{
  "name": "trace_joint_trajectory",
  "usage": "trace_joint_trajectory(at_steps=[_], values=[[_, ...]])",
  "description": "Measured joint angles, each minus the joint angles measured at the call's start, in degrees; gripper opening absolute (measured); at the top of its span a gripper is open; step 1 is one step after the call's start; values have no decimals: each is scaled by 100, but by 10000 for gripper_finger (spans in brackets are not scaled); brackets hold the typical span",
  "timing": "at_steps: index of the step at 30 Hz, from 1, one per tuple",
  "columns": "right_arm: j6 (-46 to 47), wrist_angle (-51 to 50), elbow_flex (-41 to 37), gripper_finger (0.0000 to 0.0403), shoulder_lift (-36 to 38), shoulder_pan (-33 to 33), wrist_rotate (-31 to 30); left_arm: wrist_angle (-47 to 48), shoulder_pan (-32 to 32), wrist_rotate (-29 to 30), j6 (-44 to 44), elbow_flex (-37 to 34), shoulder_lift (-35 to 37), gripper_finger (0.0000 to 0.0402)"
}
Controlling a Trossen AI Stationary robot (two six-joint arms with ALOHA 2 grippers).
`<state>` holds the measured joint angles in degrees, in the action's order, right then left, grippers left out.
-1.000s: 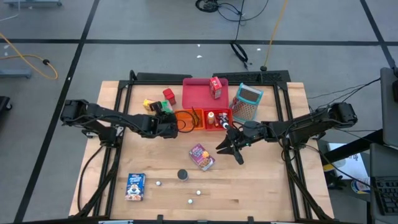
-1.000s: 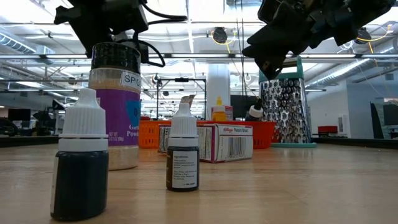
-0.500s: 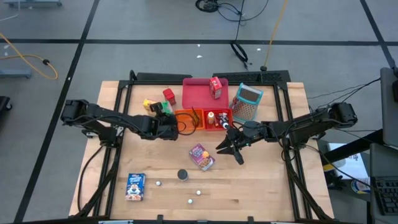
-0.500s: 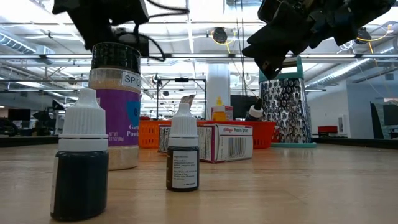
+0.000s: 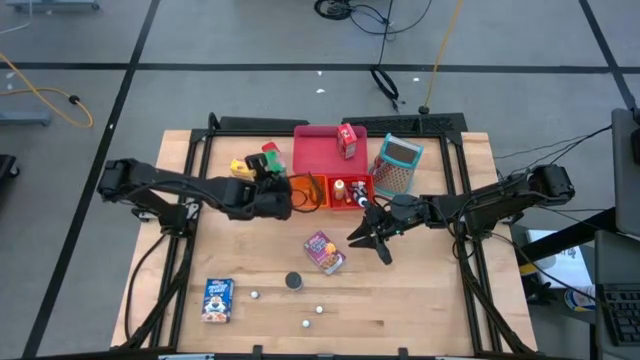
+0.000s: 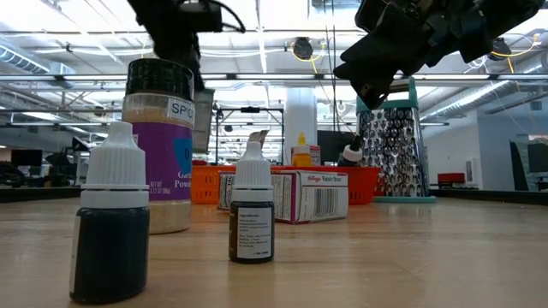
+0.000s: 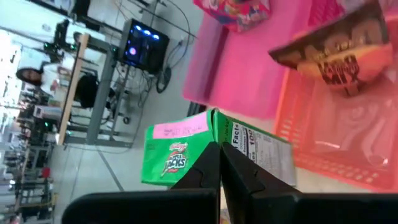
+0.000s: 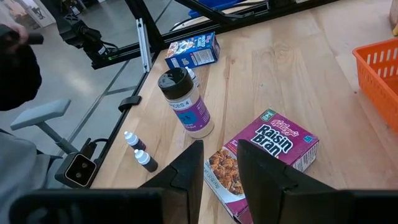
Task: Pick & Place Kitchen Items
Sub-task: Put the green cereal box into the pink bin
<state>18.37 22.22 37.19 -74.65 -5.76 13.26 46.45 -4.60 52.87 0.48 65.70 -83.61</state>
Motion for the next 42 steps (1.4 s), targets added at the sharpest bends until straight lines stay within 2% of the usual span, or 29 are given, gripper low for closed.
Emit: trace_joint_trajectory(at_steps=[8, 12, 21, 25, 30, 42], values=[[0, 0, 0, 89, 1, 0, -3, -950, 445, -116, -1210, 403, 8, 0], [-2, -2, 0, 89, 0, -4, -175, -1646, 847, -767, -1787, 406, 2, 0], [-2, -22, 0, 89, 0, -4, -293, -2611, 1528, -1609, -2509, 406, -173, 0], [-2, -20, 0, 89, 0, -4, -295, -2949, 1749, -2072, -2964, 404, -461, 0], [0, -20, 0, 89, 0, -4, -297, -3475, 2049, -2165, -3405, 400, -966, 0], [-2, -22, 0, 89, 0, -4, -297, -4771, 2773, -3496, -3900, 404, -1600, 0]])
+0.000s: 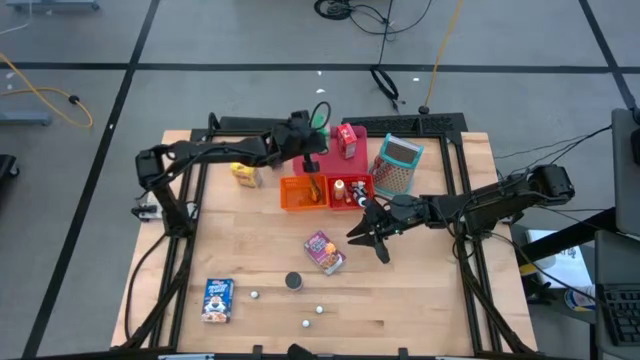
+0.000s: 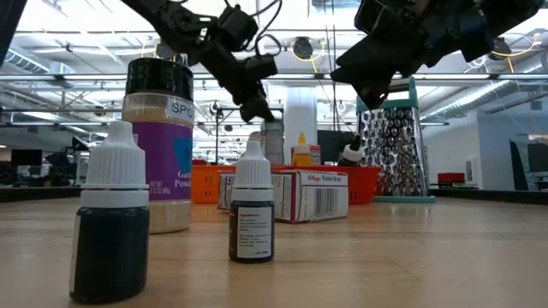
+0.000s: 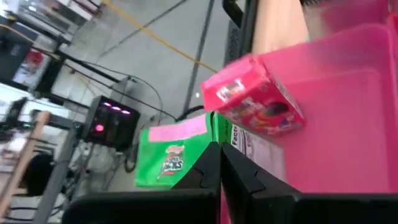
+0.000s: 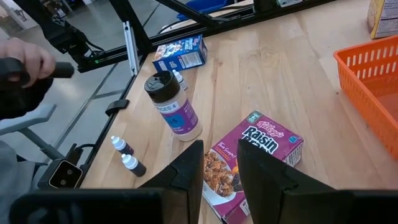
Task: Pick & Place Kitchen Items
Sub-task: Put the green cereal box into the pink bin, then put the yellow cereal box into the pink bin
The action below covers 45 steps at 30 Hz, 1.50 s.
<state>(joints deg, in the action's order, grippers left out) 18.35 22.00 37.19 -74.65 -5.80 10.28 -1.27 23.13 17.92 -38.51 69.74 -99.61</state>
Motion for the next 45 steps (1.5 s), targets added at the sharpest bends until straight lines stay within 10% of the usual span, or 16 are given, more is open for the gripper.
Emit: trace_joint_trajectory(at_steps=[28, 38, 45], values=[[-118, -127, 0, 89, -2, -105, -590, -239, 331, -1194, -174, 1056, -1456, 2], [-127, -168, 0, 89, -2, -105, -584, 145, 259, -405, 379, 1040, -793, 37], [-127, -209, -1, 89, -2, -105, -581, 2248, 100, -588, 1494, 1040, 132, 63]])
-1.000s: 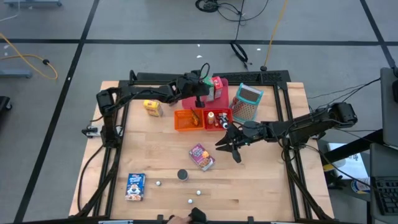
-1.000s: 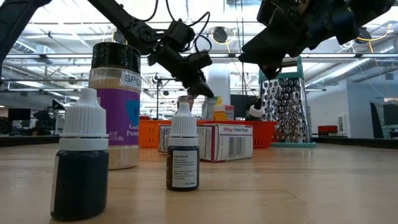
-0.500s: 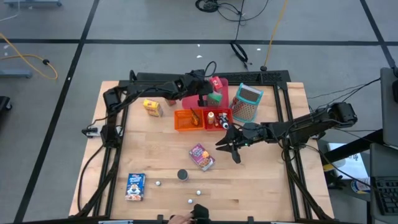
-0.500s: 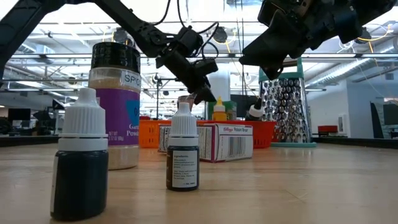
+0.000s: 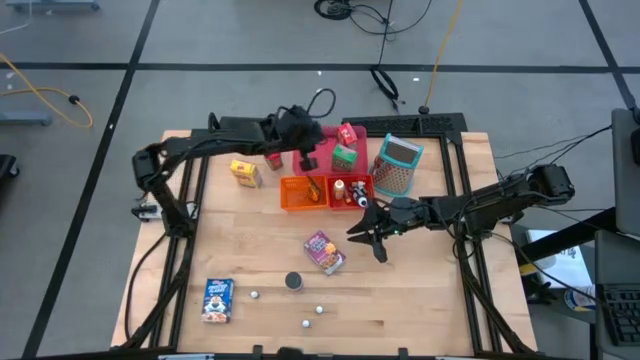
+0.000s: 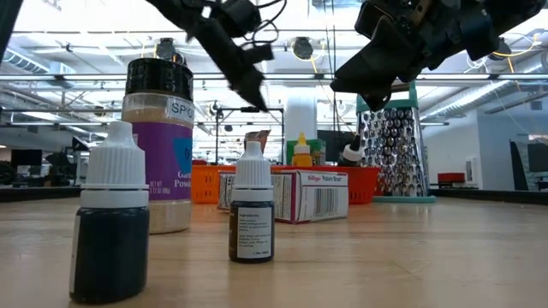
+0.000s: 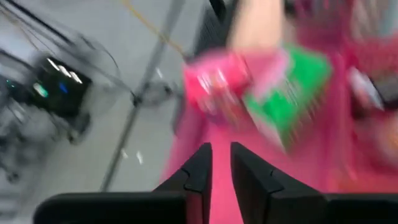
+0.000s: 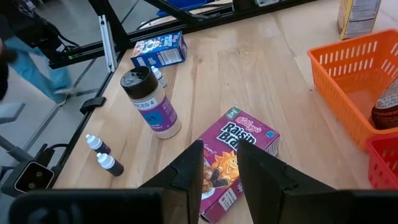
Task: Pick & Place Kitchen Items
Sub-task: Put the yellow cereal box into the pink bin
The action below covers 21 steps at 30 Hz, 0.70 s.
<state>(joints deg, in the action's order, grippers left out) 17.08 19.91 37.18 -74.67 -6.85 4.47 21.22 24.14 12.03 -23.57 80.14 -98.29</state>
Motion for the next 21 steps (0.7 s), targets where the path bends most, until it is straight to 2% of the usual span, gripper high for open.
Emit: trace_joint_trajectory(at_steps=[9, 15, 21], values=[[-85, 100, -103, 89, 0, 0, 2, 2870, -265, 4, 990, -4, 775, 98], [19, 713, -466, 89, -2, 0, 4, 3741, -446, 20, 1368, -7, 922, 132], [331, 879, -535, 89, -4, 0, 28, 3922, -585, 311, 1364, -261, 1143, 151]])
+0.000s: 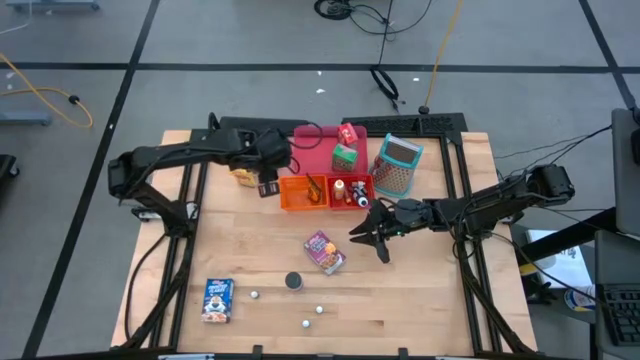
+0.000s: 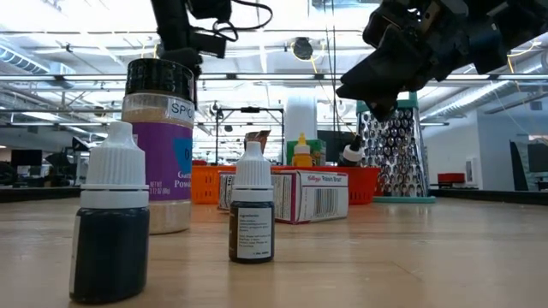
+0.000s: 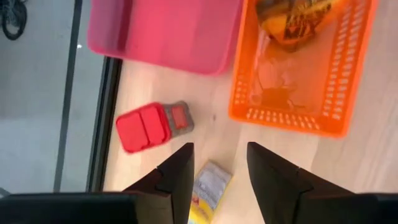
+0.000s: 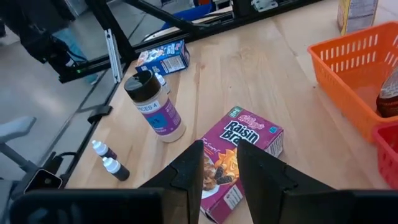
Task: Pick & Place Kitchen Items
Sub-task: Put the yellow cereal box into the pink bin
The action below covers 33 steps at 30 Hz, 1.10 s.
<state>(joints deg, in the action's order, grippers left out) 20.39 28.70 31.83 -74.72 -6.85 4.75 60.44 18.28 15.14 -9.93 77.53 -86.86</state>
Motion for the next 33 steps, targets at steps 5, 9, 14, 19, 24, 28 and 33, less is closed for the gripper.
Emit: trace_joint_trajectory(at_steps=[5, 9, 14, 19, 24, 28, 33], values=[[-2, 23, 0, 89, 0, -2, 131, -252, -17, 0, 217, -849, 831, 152], [-5, 123, 0, 89, 0, -2, 132, -505, -105, -152, 233, -1522, 1689, 152], [-6, 323, 0, 89, 0, -2, 132, -580, -287, 213, -284, -2250, 2395, 153], [-5, 501, 0, 89, 2, -2, 125, -742, -337, 952, -448, -2770, 2598, 164], [-5, 565, 0, 89, 1, -2, 114, -871, -330, 1214, -504, -3059, 2558, 187], [-5, 618, 0, 89, 2, -2, 110, -1105, -330, 1229, -618, -3290, 2563, 201], [-5, 649, 0, 89, 2, -2, 108, -1359, -326, 1393, -850, -3576, 2559, 206]])
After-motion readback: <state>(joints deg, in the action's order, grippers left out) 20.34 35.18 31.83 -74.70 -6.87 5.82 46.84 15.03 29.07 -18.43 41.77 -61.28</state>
